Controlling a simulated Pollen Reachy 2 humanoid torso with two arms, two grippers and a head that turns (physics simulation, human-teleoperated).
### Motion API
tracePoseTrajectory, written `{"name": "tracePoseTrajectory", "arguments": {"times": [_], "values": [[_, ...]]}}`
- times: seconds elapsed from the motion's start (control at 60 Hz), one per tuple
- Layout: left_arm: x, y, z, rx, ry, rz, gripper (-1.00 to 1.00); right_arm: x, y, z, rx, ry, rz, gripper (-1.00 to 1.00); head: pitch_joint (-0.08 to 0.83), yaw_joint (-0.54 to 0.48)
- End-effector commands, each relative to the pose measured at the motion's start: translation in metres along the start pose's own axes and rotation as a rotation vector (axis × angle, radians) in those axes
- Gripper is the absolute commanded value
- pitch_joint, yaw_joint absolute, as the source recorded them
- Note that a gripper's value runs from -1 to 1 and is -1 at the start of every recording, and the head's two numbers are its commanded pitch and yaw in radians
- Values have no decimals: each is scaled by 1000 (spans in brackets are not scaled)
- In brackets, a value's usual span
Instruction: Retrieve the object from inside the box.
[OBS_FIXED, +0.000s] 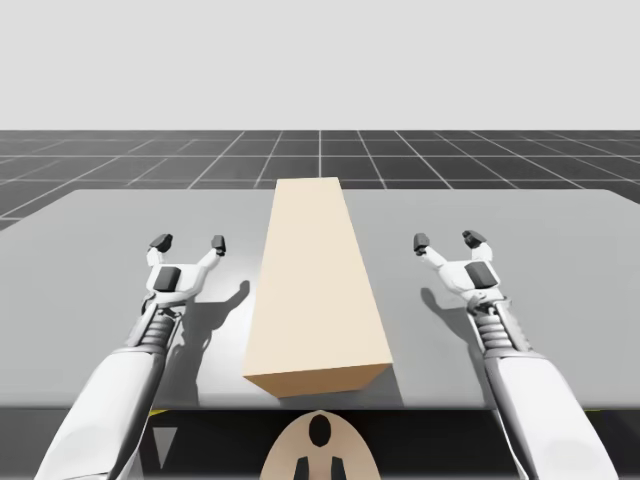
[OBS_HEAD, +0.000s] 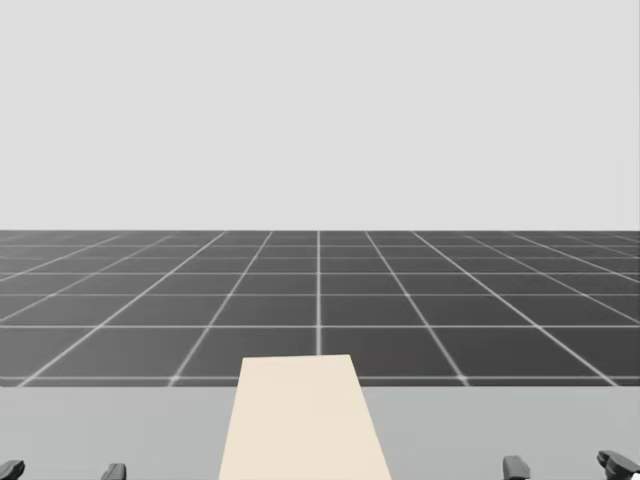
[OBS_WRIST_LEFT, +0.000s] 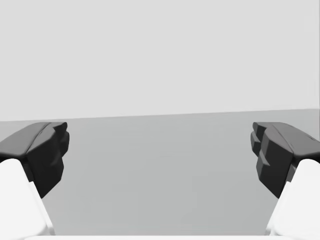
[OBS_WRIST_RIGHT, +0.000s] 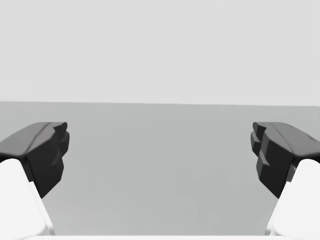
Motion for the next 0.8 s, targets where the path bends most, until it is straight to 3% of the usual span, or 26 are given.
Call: {"name": "tracePoseTrajectory", "arguments": {"times": [0.017, 0.167, 0.317, 0.367, 0.55, 0.717, 0.8], "values": [[-1, -1, 0, -4, 3, -3, -1000, 0, 0, 3, -13, 16, 27, -1000, -6, -3], [-6, -1, -2, -18, 42, -3, -1000, -8, 1, 1, 42, 80, 29, -1000, -4, -2], [-24, -9, 0, -188, 154, -34, -1000, -26, 7, 2, 194, 131, 33, -1000, 2, -8], [-26, -16, 5, -291, 162, -13, -1000, -27, 14, 5, 297, 106, 22, -1000, 4, -9], [-22, -39, 29, -596, 144, -20, -1000, -20, 43, 26, 632, 54, -28, -1000, 2, -7], [-17, -54, 48, -782, 133, -26, -1000, -19, 60, 43, 815, 13, -18, -1000, 8, -10], [-14, -63, 56, -842, 133, -28, -1000, -20, 66, 49, 863, 13, -74, -1000, 13, -12]]}}
